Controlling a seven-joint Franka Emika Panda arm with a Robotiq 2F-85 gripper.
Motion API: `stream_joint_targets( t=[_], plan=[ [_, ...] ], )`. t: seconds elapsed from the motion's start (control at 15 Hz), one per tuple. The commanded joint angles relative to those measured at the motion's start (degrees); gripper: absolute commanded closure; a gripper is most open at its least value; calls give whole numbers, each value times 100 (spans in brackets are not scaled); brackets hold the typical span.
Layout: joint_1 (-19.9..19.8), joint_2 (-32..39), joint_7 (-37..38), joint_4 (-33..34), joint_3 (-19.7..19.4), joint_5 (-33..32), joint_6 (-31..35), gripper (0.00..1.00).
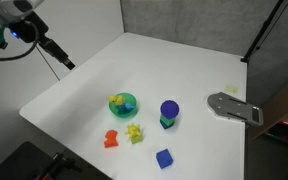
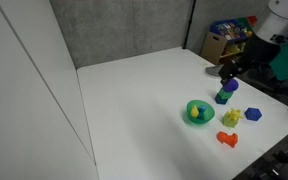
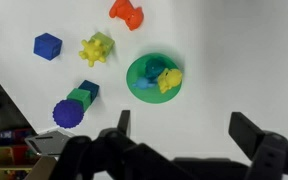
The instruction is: Put the orange toy in the green bowl
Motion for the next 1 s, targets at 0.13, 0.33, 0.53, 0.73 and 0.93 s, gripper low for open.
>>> stream_joint_targets(
  t=[0.13,0.33,0.53,0.73,0.93],
  plan=[
    [298,47,102,9,-293,-142,-28,0],
    [300,64,50,17,-315,-127,-28,0],
    [484,93,-243,8,-638,57,104,0],
    [668,126,-768,-9,-1090,376,283,0],
    [801,196,-1660,-56,-1550,1013,492,0]
  ],
)
